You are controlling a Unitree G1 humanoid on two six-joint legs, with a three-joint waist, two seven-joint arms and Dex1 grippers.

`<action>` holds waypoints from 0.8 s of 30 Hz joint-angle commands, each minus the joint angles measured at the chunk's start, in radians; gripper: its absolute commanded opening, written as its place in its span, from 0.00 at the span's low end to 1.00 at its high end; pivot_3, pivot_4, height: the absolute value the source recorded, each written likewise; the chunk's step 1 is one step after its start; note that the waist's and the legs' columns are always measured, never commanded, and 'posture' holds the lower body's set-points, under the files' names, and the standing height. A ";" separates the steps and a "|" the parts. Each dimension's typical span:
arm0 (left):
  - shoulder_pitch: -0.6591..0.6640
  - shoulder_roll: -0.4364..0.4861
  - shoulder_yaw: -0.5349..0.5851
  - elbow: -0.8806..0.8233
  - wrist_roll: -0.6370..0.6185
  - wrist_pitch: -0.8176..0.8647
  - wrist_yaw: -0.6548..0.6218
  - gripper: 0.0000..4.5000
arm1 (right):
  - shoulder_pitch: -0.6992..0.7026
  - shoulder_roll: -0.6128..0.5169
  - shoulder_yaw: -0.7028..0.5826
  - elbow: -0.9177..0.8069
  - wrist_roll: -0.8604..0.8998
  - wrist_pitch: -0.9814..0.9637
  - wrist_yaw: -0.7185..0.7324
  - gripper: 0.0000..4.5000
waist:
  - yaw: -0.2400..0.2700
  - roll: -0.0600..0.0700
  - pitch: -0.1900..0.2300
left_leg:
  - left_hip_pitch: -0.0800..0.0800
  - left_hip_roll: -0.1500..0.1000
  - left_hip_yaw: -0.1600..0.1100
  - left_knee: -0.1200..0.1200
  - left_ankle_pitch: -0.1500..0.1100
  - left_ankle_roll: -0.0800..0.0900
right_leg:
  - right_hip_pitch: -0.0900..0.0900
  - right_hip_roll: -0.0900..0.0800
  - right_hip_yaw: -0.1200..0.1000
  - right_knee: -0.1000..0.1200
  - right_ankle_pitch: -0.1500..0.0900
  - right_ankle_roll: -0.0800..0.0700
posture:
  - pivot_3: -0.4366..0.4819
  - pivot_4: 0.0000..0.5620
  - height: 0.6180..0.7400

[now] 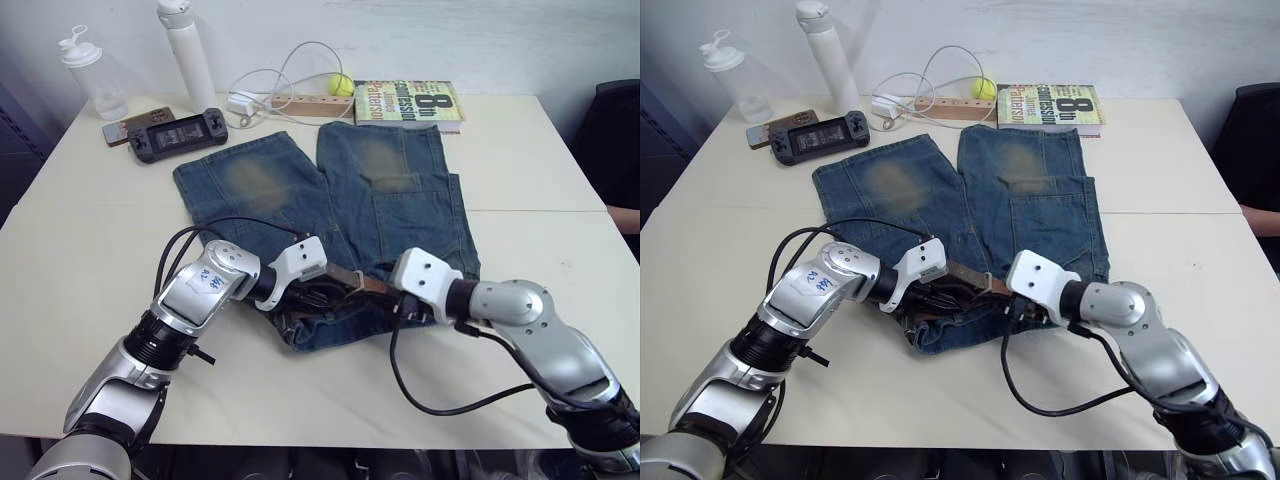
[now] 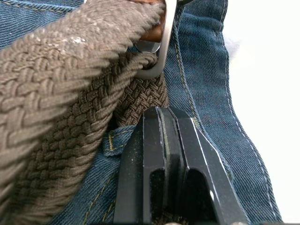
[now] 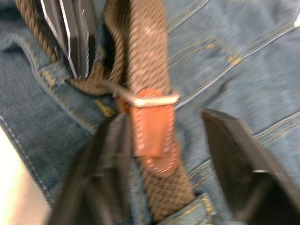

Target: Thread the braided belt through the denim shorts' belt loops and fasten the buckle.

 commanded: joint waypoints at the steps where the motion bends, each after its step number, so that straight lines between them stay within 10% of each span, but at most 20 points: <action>1: 0.006 0.011 0.018 -0.025 -0.014 0.013 0.008 0.00 | 0.007 0.017 0.025 0.007 -0.023 -0.007 -0.017 0.50 | 0.000 0.000 0.000 | 0.000 0.000 0.000 0.000 0.000 0.000 | 0.000 0.000 0.000 0.000 0.000 0.000 | 0.48 0.27 0.96; 9: 0.005 0.013 0.016 -0.024 -0.020 0.012 0.015 0.00 | 0.019 0.025 0.013 0.006 -0.007 0.001 -0.011 0.50 | -0.001 0.000 0.000 | 0.000 0.000 0.000 0.000 0.000 0.000 | 0.000 0.000 0.000 0.000 0.000 0.000 | 0.48 0.27 0.96; 15: 0.010 0.022 0.009 -0.021 -0.015 0.001 0.018 0.00 | 0.018 0.035 -0.017 0.008 0.029 0.025 -0.006 0.01 | -0.001 0.000 0.000 | 0.000 0.000 0.000 0.000 0.000 0.000 | 0.000 0.000 0.000 0.000 0.000 0.000 | 0.48 0.27 0.96; 24: 0.019 0.020 0.003 -0.022 -0.012 -0.003 0.028 0.00 | 0.015 0.027 -0.078 0.010 0.141 0.096 0.027 0.01 | 0.000 0.000 0.000 | 0.000 0.000 0.000 0.000 0.000 0.000 | 0.000 0.000 0.000 0.000 0.000 0.000 | 0.48 0.27 0.96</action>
